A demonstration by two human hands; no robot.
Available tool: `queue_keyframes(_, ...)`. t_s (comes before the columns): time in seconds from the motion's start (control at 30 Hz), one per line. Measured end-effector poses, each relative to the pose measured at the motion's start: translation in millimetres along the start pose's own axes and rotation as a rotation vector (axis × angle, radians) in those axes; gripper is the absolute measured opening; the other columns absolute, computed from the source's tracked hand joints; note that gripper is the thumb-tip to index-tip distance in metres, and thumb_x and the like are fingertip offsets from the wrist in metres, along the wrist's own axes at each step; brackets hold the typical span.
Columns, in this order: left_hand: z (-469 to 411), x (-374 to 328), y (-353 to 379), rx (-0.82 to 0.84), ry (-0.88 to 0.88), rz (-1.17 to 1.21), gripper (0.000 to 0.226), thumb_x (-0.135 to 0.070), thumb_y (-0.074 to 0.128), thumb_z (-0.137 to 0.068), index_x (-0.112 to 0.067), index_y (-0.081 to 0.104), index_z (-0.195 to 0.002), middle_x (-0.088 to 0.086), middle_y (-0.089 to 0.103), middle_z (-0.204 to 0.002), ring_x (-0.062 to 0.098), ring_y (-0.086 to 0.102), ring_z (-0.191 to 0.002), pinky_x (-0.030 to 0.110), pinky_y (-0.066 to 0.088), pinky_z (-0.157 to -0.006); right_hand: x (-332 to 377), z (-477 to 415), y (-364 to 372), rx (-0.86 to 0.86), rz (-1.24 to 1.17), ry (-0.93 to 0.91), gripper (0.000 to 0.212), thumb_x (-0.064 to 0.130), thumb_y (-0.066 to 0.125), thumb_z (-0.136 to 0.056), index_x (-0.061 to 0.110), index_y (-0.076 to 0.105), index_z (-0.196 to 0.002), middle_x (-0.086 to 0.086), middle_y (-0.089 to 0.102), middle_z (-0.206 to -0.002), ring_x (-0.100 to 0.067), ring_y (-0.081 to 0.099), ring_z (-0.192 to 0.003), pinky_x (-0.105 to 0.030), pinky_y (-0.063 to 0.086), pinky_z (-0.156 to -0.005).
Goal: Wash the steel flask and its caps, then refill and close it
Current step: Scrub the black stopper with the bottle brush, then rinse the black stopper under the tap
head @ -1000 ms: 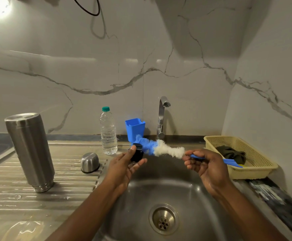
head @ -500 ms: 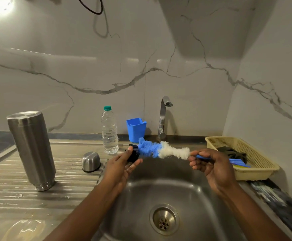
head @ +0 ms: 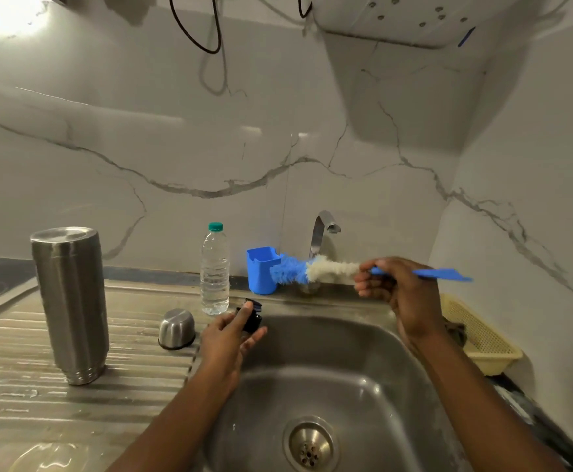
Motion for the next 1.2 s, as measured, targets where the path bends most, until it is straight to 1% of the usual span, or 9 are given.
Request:
queue_keyframes(0.17,0.8,2.6,3.4,0.029,-0.004,0.001,0.028,-0.013,0.075,-0.094,0.004,0.064,-0.113,0.024,0.07,-0.12,0.035,0.071,-0.111,0.043,0.065,-0.084,45.4,-50.2,55.8,0.034,0.206,-0.062,0.028,0.011,0.054,-0.102,-0.002,0.075,-0.09,-0.023,0.076,-0.078,-0.028,0.074,-0.066,-0.033,0.065,-0.065)
queue_keyframes(0.3,1.2,3.5,4.3,0.044,-0.001,-0.002,0.023,-0.013,0.076,-0.093,0.002,0.065,-0.107,0.025,0.071,-0.119,0.035,0.072,-0.111,0.049,0.06,-0.093,52.1,-90.2,101.6,0.061,0.397,-0.02,0.029,0.013,0.053,-0.1,-0.004,0.074,-0.092,-0.021,0.076,-0.077,-0.022,0.073,-0.058,-0.022,0.057,-0.052)
queue_keyframes(0.43,-0.7,3.9,2.7,0.03,-0.002,-0.002,0.025,-0.014,0.076,-0.094,0.002,0.065,-0.109,0.026,0.07,-0.119,0.036,0.071,-0.112,0.048,0.061,-0.092,35.1,-125.2,140.7,0.073,0.513,0.062,0.03,0.013,0.053,-0.099,-0.01,0.072,-0.093,-0.023,0.075,-0.078,-0.032,0.075,-0.062,-0.031,0.064,-0.058)
queue_keyframes(0.6,-0.6,6.9,2.9,0.022,-0.005,-0.01,0.039,-0.016,0.078,-0.092,0.005,0.063,-0.122,0.024,0.071,-0.12,0.035,0.073,-0.111,0.042,0.066,-0.083,1.9,-154.4,175.1,0.106,0.594,0.154,0.027,0.014,0.053,-0.099,-0.009,0.067,-0.101,-0.02,0.072,-0.083,-0.027,0.07,-0.053,-0.034,0.065,-0.058)
queue_keyframes(0.7,-1.8,6.9,0.3,0.019,-0.006,0.003,0.042,-0.016,0.08,-0.091,0.003,0.062,-0.124,0.024,0.071,-0.121,0.034,0.074,-0.11,0.039,0.067,-0.079,-18.7,-164.7,184.6,0.108,0.629,0.198,0.026,0.016,0.053,-0.1,-0.007,0.064,-0.104,-0.022,0.073,-0.09,-0.027,0.069,-0.05,-0.037,0.066,-0.06)
queue_keyframes(0.8,-1.7,6.6,-1.9,0.015,-0.017,0.003,0.043,-0.017,0.08,-0.09,0.001,0.062,-0.125,0.022,0.071,-0.121,0.033,0.075,-0.108,0.042,0.065,-0.085,-36.0,-171.0,185.5,0.097,0.655,0.236,0.025,0.016,0.052,-0.101,-0.006,0.063,-0.106,-0.022,0.073,-0.094,-0.024,0.067,-0.047,-0.037,0.066,-0.061)
queue_keyframes(0.97,-1.0,7.1,-1.6,0.017,-0.023,-0.001,0.046,-0.017,0.081,-0.09,0.001,0.061,-0.127,0.022,0.073,-0.119,0.032,0.076,-0.105,0.041,0.066,-0.083,-56.5,-169.2,181.8,0.147,0.674,0.288,0.028,0.018,0.054,-0.103,-0.007,0.064,-0.108,-0.019,0.072,-0.088,-0.023,0.069,-0.053,-0.034,0.066,-0.062)
queue_keyframes(1.1,-0.1,7.2,-1.0,0.018,-0.032,-0.011,0.045,-0.016,0.08,-0.09,-0.001,0.061,-0.128,0.022,0.071,-0.121,0.034,0.075,-0.107,0.043,0.065,-0.088,-46.3,-163.2,181.1,0.244,0.697,0.275,0.032,0.027,0.072,-0.098,-0.002,0.059,-0.108,-0.019,0.075,-0.09,-0.022,0.075,-0.065,-0.033,0.066,-0.068)
queue_keyframes(1.2,1.0,6.6,-0.6,0.023,-0.036,-0.033,0.046,-0.019,0.081,-0.089,-0.002,0.062,-0.128,0.02,0.071,-0.122,0.033,0.075,-0.108,0.047,0.064,-0.092,-22.5,-157.9,175.8,0.273,0.719,0.28,0.035,0.02,0.081,-0.091,-0.006,0.062,-0.105,-0.023,0.076,-0.087,-0.024,0.077,-0.068,-0.033,0.066,-0.067)
Point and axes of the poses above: each hand's wrist, its own z-axis away from the middle knuckle, its own y-axis out of the palm, x = y × z, the point moved 8 cm from there along -z, towards the middle knuckle
